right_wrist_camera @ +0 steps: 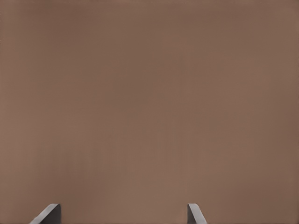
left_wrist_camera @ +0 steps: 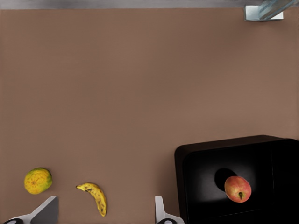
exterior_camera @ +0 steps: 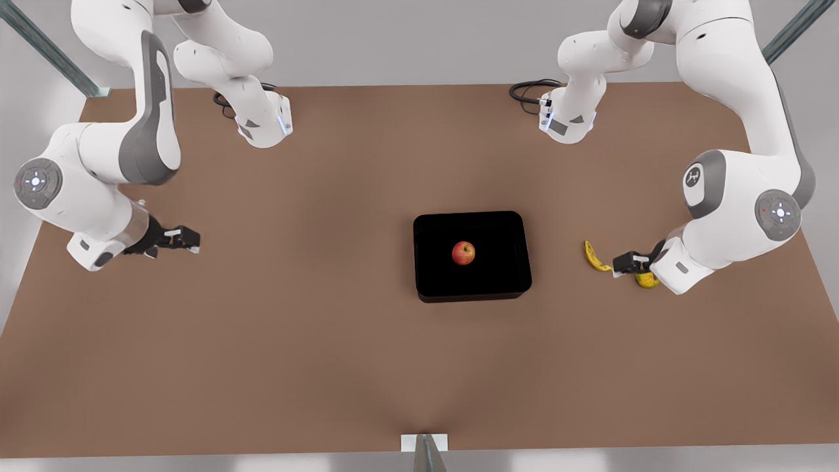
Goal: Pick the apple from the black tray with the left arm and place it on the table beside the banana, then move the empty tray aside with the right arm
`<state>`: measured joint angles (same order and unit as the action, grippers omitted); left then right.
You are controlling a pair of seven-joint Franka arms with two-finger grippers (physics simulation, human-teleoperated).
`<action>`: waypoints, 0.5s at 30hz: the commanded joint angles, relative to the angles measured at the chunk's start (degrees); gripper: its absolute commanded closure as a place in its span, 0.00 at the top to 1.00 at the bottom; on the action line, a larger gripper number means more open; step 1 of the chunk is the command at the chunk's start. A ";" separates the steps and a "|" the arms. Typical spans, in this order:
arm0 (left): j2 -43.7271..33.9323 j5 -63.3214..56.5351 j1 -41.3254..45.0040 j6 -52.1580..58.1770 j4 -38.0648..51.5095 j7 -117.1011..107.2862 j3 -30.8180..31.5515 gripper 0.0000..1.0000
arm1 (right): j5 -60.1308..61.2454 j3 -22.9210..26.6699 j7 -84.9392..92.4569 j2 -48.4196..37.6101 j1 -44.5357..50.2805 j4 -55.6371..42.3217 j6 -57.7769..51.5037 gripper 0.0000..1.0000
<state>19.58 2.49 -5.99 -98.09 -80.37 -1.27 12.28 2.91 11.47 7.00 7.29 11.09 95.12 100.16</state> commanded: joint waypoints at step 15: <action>-4.11 -6.27 29.02 -36.56 -34.06 -38.72 0.91 1.00 | -0.53 -0.04 6.44 2.29 0.08 0.06 9.09 1.00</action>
<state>17.83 -3.62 23.55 -115.50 -108.43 -14.93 13.27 2.33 11.40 10.61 9.66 11.16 95.22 108.54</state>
